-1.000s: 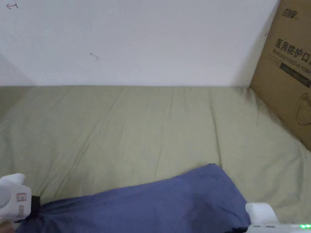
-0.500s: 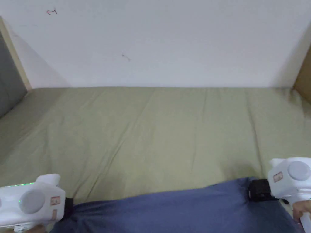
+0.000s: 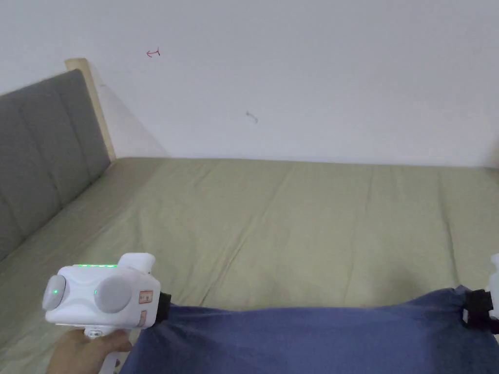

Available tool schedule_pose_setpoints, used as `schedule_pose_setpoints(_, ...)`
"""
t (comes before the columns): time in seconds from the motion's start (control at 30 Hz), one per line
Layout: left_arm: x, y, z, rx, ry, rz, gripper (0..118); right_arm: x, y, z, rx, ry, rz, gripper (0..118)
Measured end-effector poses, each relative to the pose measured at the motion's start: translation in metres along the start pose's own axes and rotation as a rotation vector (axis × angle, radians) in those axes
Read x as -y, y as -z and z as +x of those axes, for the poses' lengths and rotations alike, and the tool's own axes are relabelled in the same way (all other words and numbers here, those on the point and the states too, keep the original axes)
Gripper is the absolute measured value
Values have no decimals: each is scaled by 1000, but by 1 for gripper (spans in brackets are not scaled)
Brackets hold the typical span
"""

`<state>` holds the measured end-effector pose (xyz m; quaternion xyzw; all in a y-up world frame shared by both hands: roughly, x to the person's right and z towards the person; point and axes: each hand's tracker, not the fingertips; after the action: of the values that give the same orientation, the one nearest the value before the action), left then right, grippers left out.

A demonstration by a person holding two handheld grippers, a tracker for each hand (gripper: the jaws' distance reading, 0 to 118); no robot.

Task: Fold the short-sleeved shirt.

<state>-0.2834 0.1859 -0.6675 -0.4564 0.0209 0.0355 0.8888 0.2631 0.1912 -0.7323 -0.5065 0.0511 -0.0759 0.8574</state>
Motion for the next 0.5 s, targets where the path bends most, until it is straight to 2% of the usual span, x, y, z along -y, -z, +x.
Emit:
schedule_pose_setpoints(0.27,-22,-110,17,50,82,224,1,-14,-123,-2,-92,47,177,10)
schedule_pose_setpoints(0.33,-30,-143,17,99,50,302,1,-20,-156,-4,-90,30,238,10)
schedule_pose_setpoints(0.5,-57,-204,17,118,51,433,1,-37,-228,-11,-139,87,346,10)
